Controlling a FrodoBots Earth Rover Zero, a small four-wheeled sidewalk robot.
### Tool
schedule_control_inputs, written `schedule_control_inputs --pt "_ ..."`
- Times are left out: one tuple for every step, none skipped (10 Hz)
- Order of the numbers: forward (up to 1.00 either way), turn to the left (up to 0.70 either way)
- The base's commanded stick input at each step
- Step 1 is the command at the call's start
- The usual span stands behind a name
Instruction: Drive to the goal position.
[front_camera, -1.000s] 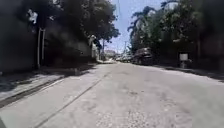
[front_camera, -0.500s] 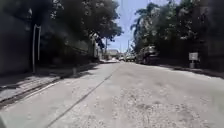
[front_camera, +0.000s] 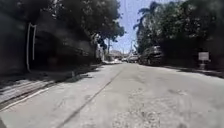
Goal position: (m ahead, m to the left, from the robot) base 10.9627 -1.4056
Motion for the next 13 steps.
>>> schedule_control_inputs --pt "1.0 0.03" --pt "1.0 0.03" --pt "1.0 0.03" --pt "1.0 0.03" --pt "1.0 0.03" --pt "1.0 0.03" --pt "1.0 0.03" --pt "1.0 0.03" --pt "1.0 0.03" --pt "1.0 0.03" --pt "1.0 0.03" --pt "1.0 0.03" --pt "1.0 0.03"
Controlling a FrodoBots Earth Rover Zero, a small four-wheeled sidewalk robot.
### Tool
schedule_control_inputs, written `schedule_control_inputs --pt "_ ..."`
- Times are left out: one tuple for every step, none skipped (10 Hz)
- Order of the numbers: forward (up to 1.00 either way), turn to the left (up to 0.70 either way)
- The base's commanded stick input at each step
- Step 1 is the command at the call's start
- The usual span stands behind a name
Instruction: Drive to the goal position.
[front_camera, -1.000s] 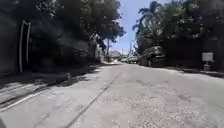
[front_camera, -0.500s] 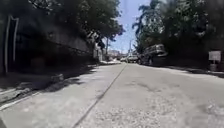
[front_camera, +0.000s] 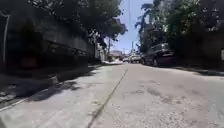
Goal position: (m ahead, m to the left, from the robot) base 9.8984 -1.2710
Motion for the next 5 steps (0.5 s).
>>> schedule_control_inputs --pt "1.0 0.03" --pt "1.0 0.03" --pt "1.0 0.03" --pt "1.0 0.03" --pt "1.0 0.03"
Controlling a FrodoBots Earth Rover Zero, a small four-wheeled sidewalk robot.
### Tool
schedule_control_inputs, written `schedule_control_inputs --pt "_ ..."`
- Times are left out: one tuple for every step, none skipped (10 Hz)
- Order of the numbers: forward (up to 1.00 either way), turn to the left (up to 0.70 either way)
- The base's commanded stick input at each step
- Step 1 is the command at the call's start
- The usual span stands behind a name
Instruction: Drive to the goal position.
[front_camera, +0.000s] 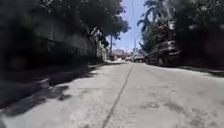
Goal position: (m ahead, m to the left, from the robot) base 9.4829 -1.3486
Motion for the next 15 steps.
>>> schedule_control_inputs --pt "1.0 0.03" --pt "1.0 0.03" --pt "1.0 0.03" --pt "1.0 0.03" --pt "1.0 0.03" --pt "1.0 0.03" --pt "1.0 -0.14" --pt "1.0 -0.37" --pt "1.0 -0.32" --pt "1.0 -0.15" --pt "1.0 0.03" --pt "1.0 0.03" --pt "1.0 0.03" --pt "1.0 0.03" --pt "1.0 0.03"
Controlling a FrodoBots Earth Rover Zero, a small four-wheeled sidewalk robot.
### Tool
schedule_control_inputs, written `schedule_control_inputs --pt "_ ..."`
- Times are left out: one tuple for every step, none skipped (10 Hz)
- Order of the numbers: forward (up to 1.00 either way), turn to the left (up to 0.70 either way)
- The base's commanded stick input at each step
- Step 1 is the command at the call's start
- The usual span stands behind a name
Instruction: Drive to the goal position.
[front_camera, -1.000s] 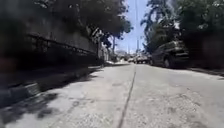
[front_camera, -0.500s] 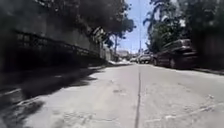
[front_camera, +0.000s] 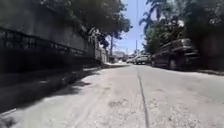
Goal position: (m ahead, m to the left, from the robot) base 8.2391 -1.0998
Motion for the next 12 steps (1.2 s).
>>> schedule_control_inputs --pt "1.0 0.03" --pt "1.0 0.03" --pt "1.0 0.03" --pt "1.0 -0.01" --pt "1.0 -0.37" --pt "1.0 -0.32" --pt "1.0 0.03" --pt "1.0 0.03" --pt "1.0 0.03" --pt "1.0 0.03" --pt "1.0 -0.21" --pt "1.0 -0.32"
